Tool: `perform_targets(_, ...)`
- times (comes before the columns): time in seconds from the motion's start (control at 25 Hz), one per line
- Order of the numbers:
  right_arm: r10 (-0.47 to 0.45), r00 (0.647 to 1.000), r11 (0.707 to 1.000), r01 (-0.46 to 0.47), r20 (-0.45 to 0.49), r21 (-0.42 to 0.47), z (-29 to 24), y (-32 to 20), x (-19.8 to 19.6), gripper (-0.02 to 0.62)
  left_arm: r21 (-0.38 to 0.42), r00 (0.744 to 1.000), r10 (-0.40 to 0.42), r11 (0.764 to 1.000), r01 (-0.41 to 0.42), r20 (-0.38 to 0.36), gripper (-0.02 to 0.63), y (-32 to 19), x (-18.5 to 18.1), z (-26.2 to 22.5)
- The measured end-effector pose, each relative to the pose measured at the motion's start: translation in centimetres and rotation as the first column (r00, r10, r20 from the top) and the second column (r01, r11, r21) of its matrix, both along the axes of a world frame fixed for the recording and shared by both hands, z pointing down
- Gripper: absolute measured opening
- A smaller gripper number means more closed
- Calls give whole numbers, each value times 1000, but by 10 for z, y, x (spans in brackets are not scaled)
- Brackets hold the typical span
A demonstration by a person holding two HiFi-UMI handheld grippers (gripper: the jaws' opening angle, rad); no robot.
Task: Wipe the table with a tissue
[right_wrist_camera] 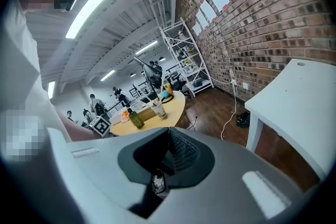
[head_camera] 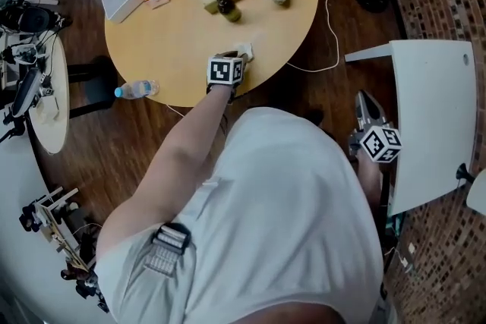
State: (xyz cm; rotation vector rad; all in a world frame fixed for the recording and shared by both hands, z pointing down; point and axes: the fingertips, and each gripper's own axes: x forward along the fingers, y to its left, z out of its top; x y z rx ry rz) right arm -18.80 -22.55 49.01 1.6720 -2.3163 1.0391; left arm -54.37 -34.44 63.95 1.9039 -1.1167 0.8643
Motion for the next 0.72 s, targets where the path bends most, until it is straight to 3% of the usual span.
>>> perform_targets(0.24,70,997,997,-70,-23,-30,1,7,-8,8,-99,1000,-24,995,24,8,149,-1,9,22)
perform_targets(0.4,103,994,994,-104,-34,-31,1,7,-7,8,-75,999,6,997,-3,36,121,-10,4,23)
perform_targets(0.52,121,992,992,-122,-34,-34,2,7,-8,8,-57,999,32,998,-32,1,61,-11,10,20)
perform_targets(0.72,139,990,989,-141,-36,-36,4,7,-8,8,-15,988,130,991,-132,-79,51,-10,35,3)
